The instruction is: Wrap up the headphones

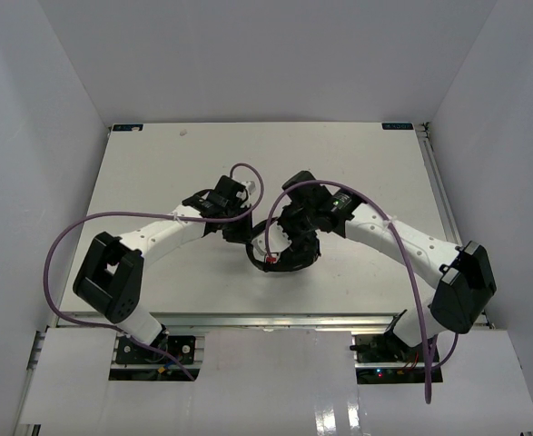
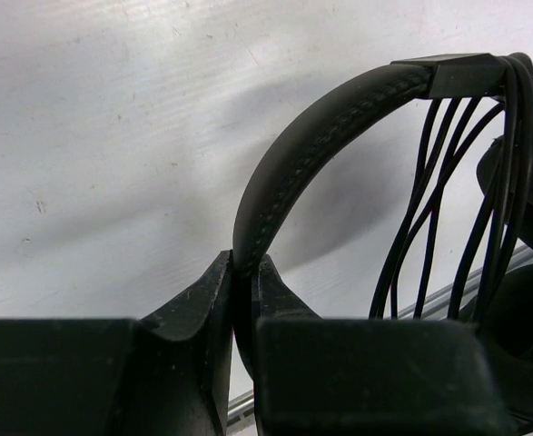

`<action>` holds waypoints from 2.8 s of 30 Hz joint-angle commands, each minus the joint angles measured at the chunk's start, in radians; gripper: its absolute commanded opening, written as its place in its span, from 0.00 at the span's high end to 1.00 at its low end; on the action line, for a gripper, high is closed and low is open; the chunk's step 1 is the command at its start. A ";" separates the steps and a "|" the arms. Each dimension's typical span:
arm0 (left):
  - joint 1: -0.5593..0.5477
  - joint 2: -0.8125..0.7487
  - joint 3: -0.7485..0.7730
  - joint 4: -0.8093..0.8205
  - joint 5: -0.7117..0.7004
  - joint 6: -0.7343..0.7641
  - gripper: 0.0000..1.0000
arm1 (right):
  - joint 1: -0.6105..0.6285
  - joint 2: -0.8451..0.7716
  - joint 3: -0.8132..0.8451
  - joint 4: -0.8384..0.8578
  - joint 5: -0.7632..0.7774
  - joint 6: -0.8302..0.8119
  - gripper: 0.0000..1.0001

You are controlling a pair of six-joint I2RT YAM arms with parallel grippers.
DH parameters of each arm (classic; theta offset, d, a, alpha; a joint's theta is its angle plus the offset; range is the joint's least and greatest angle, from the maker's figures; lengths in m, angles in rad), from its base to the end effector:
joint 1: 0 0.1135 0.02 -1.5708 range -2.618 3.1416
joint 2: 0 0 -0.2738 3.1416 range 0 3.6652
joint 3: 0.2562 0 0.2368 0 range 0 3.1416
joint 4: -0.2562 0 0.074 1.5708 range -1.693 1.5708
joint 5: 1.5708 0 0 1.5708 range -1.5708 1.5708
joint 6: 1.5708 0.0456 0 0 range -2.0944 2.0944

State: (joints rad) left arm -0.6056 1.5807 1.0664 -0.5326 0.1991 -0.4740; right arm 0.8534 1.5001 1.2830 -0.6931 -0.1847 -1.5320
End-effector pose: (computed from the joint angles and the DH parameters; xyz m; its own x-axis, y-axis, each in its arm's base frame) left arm 0.2506 -0.1845 0.2241 -0.9252 0.0964 -0.3669 0.2439 0.8919 -0.3807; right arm 0.1976 0.2392 0.3020 0.7940 -0.5840 -0.1687 -0.5503 -0.5728 -0.6075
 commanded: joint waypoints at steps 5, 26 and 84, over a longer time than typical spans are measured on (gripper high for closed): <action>0.020 -0.042 0.055 0.063 -0.144 -0.081 1.00 | -0.072 0.044 0.051 0.107 0.019 0.176 0.92; 0.158 0.239 0.227 0.167 -0.266 -0.026 1.00 | -0.240 0.467 0.323 0.304 -0.024 0.526 0.92; 0.182 -0.144 0.089 0.054 -0.209 0.005 0.04 | -0.320 0.221 0.161 0.421 -0.071 0.776 0.02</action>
State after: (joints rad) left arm -0.4278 1.5158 1.1916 -0.4509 -0.0353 -0.4938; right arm 0.5508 1.7837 1.4701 -0.2877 -0.2423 -0.7886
